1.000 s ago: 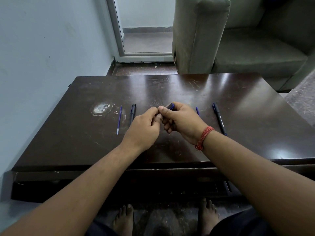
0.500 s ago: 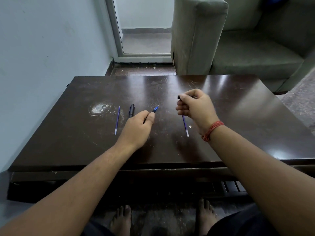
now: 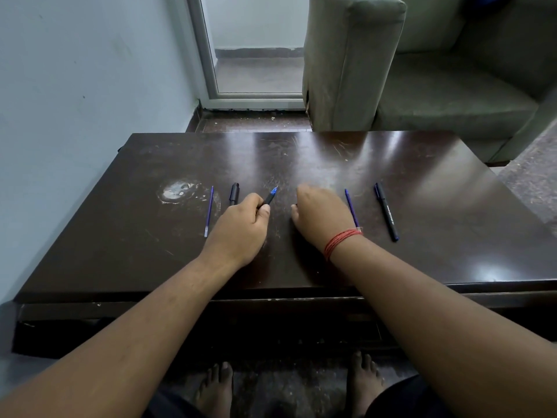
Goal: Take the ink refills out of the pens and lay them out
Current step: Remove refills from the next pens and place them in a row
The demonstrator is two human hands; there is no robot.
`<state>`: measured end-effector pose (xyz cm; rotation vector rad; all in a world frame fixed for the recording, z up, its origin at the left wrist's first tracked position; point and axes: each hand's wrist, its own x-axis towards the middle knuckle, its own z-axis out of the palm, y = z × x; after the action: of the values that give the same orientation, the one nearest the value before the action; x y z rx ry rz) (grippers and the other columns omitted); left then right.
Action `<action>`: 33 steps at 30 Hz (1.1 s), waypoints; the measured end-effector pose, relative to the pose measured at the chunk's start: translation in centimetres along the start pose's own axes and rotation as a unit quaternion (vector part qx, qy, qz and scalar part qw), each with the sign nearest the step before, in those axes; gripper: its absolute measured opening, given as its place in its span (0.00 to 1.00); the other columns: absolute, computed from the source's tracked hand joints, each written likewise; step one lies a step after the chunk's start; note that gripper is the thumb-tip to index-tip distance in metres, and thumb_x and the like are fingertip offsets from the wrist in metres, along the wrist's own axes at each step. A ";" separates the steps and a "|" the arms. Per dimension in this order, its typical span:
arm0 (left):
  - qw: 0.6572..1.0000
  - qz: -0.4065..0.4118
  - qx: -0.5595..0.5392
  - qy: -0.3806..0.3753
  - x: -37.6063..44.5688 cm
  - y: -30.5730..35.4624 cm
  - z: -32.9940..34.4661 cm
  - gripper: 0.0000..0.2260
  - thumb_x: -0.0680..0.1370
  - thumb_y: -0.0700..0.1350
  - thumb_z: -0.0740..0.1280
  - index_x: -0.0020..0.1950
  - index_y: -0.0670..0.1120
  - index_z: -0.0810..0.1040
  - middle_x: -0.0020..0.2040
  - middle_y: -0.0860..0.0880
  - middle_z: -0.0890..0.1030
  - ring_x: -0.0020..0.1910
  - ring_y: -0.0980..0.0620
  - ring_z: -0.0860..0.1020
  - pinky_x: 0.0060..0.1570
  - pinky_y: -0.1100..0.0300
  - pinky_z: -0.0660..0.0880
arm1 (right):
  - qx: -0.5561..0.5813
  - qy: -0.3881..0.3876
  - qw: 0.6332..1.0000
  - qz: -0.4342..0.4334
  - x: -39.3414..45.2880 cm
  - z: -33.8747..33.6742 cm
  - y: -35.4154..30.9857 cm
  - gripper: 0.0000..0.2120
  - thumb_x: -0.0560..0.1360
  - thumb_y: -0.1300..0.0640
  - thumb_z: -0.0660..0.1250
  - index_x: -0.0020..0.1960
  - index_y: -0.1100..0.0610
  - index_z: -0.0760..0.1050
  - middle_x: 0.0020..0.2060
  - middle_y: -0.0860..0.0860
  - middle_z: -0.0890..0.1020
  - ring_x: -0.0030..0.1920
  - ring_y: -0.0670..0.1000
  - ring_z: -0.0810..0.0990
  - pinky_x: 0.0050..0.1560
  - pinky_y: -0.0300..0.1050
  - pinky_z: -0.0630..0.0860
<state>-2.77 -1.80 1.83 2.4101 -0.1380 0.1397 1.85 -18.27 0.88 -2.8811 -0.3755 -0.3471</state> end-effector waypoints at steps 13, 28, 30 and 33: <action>0.999 0.017 0.041 -0.011 0.1 -0.2 0.1 0.07 0.83 0.49 0.59 0.52 0.48 0.73 0.32 0.50 0.76 0.30 0.48 0.75 0.33 0.47 0.75 | 0.105 -0.023 0.994 -0.004 1.2 -2.2 1.9 0.10 0.80 0.51 0.62 0.46 0.56 0.69 0.44 0.50 0.73 0.43 0.51 0.72 0.45 0.47 0.72; 0.990 0.103 0.097 0.001 -0.2 0.6 0.3 0.08 0.83 0.51 0.59 0.52 0.50 0.76 0.33 0.52 0.76 0.33 0.48 0.76 0.32 0.54 0.71 | 0.379 -0.197 0.904 -0.012 -0.1 -4.3 1.1 0.13 0.82 0.53 0.61 0.43 0.56 0.78 0.30 0.51 0.79 0.25 0.43 0.74 0.26 0.35 0.70; 0.991 0.099 0.089 0.005 -0.2 0.8 0.2 0.09 0.83 0.51 0.59 0.53 0.50 0.77 0.31 0.52 0.74 0.31 0.49 0.75 0.31 0.55 0.68 | 0.376 -0.184 0.908 -0.013 -0.1 -4.4 1.0 0.13 0.82 0.52 0.61 0.45 0.57 0.78 0.29 0.50 0.79 0.25 0.44 0.74 0.26 0.34 0.70; 0.987 0.112 0.117 0.011 -0.3 0.8 0.1 0.09 0.84 0.51 0.58 0.53 0.50 0.76 0.31 0.53 0.73 0.32 0.48 0.75 0.31 0.56 0.64 | 0.331 -0.189 0.925 -0.013 -0.2 -4.6 1.1 0.16 0.82 0.48 0.59 0.44 0.58 0.78 0.28 0.48 0.78 0.26 0.45 0.74 0.26 0.35 0.70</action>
<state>-3.13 -2.41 2.23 2.6195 -0.4038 0.2992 1.08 -20.46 4.96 -2.2539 -0.4800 0.2950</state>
